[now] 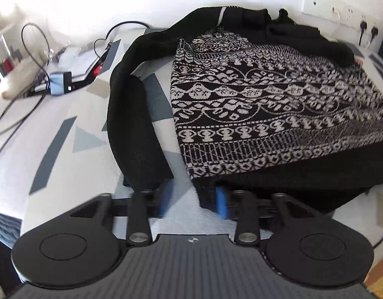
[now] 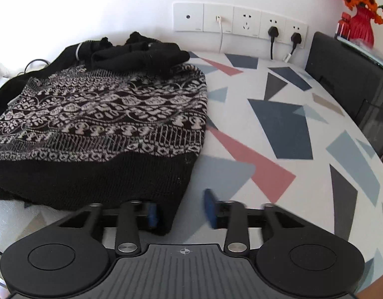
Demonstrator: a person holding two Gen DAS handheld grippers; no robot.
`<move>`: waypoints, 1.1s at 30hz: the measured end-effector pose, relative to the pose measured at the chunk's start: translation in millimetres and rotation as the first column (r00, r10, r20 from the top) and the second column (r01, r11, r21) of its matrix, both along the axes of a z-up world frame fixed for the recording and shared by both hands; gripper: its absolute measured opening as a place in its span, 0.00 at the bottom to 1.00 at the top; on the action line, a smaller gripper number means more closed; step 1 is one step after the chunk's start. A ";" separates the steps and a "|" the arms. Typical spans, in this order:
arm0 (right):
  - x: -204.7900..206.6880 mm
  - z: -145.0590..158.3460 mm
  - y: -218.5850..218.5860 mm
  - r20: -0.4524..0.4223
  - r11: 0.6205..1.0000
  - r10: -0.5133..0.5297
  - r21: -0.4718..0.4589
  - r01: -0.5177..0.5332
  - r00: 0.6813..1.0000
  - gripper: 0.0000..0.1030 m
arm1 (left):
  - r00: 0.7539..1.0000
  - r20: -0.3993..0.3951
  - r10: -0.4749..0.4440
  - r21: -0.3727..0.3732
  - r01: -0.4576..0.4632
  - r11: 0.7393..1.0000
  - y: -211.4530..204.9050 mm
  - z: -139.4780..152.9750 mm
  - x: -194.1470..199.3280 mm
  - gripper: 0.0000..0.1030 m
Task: Fold clothes
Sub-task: 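Hold the hem with the left gripper while the right gripper grasps the sweater edge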
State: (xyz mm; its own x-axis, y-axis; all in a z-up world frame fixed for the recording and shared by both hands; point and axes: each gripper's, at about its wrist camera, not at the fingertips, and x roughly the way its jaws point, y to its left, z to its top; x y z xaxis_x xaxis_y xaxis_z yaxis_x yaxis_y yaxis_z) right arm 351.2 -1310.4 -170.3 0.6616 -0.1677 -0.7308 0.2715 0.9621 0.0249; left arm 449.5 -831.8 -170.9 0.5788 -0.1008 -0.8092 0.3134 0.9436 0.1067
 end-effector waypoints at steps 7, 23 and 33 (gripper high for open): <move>-1.3 -1.3 -9.8 0.000 1.000 -0.017 0.020 0.017 1.000 0.16 | 1.000 0.005 -0.009 0.022 0.009 1.000 -1.2 -5.1 -0.7 0.65; 1.8 18.6 -16.3 0.011 1.000 -0.028 -0.001 0.028 1.000 0.12 | 0.993 0.043 -0.109 0.074 0.105 0.992 -10.1 -11.2 -21.8 0.75; 7.5 0.2 -20.1 -0.024 0.998 -0.052 0.037 0.053 0.998 0.15 | 0.999 0.000 0.036 -0.143 -0.036 0.989 2.0 -5.7 -11.4 0.08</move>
State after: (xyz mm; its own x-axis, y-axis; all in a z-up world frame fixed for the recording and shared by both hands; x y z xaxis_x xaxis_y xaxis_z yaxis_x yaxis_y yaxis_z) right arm 358.7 -1330.5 -170.2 0.6357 -0.1742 -0.7520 0.3229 0.9449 0.0542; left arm 438.1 -829.8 -176.6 0.5859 -0.1945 -0.7867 0.2787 0.9599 -0.0298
